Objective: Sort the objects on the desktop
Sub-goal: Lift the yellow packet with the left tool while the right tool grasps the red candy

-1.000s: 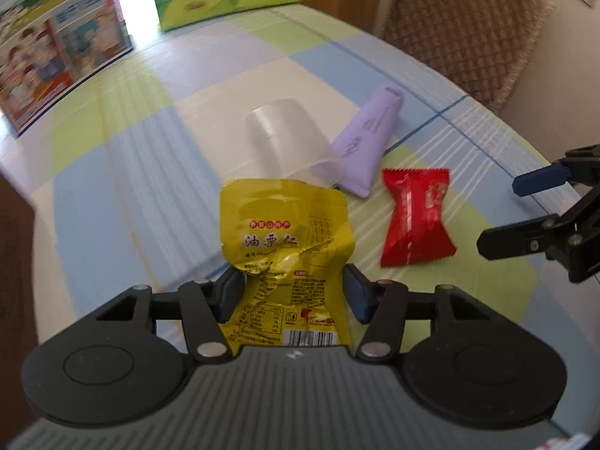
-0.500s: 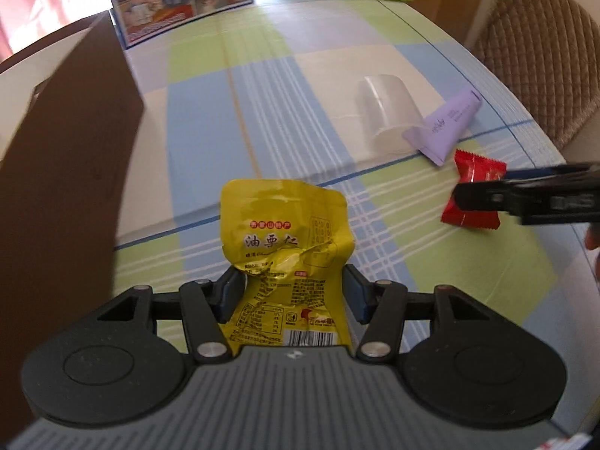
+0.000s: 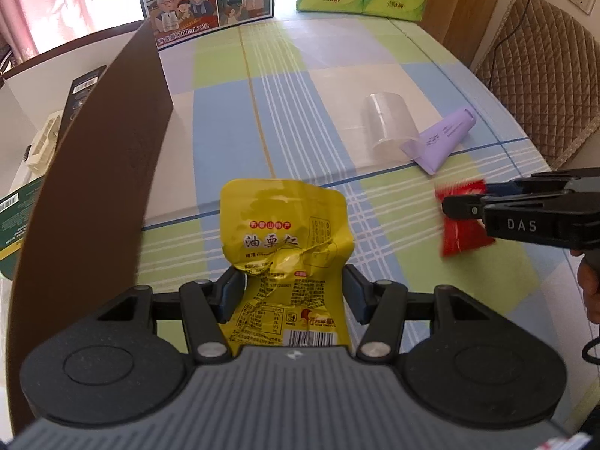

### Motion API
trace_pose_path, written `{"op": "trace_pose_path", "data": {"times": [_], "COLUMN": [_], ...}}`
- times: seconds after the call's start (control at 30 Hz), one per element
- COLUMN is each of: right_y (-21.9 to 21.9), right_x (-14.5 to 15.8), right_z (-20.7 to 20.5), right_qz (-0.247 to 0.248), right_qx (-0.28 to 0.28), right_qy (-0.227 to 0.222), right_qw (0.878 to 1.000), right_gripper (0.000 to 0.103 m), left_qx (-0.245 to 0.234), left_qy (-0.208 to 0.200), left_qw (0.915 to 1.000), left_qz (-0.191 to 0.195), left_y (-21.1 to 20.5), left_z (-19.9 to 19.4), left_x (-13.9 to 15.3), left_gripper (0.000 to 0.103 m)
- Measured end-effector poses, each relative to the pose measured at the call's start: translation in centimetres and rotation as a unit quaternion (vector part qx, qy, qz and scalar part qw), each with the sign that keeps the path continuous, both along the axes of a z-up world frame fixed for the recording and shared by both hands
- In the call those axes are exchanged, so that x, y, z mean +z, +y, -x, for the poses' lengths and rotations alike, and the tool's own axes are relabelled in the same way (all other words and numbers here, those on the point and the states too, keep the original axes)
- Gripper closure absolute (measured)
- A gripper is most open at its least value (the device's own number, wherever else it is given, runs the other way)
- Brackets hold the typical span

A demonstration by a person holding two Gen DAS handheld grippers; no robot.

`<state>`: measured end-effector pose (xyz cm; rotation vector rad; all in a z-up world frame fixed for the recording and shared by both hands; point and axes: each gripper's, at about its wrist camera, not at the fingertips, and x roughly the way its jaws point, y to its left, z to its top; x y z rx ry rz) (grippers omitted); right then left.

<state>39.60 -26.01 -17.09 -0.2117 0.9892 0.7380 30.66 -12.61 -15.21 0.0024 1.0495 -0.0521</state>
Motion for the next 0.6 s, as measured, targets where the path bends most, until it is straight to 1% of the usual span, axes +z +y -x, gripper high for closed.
{"op": "trace_pose_path", "data": {"times": [0.07, 0.17, 0.33, 0.4, 0.47, 0.57, 0.6], "right_y": [0.0, -0.2, -1.4, -2.0, -2.5, -2.6, -2.7], "right_x": [0.3, 0.2, -0.3, -0.7, -1.0, -1.4, -1.4], "right_z": [0.5, 1.2, 2.1, 2.5, 2.9, 3.5, 3.9], "right_qz": [0.001, -0.001, -0.024, -0.024, -0.032, -0.023, -0.024], "right_qx": [0.005, 0.009, 0.011, 0.008, 0.007, 0.009, 0.010], "right_qy": [-0.002, 0.003, 0.014, 0.015, 0.015, 0.035, 0.027], "right_qw": [1.000, 1.000, 1.000, 1.000, 0.999, 0.999, 0.999], "right_gripper": [0.083, 0.083, 0.082, 0.077, 0.076, 0.069, 0.068], "left_qx": [0.000, 0.000, 0.002, 0.005, 0.007, 0.009, 0.009], "left_qy": [-0.004, -0.010, -0.011, -0.010, -0.008, -0.006, -0.006], "left_qw": [1.0000, 0.9999, 0.9999, 0.9999, 0.9998, 0.9998, 0.9997], "left_qz": [0.002, 0.003, 0.008, 0.011, 0.015, 0.019, 0.020], "left_y": [-0.1, -0.3, -0.3, -0.1, 0.0, 0.2, 0.2], "left_z": [0.4, 1.1, 2.5, 3.1, 3.8, 4.8, 5.1], "left_x": [0.4, 0.9, 1.3, 1.3, 1.2, 1.2, 1.1], "left_gripper": [0.051, 0.051, 0.051, 0.051, 0.051, 0.051, 0.051]}}
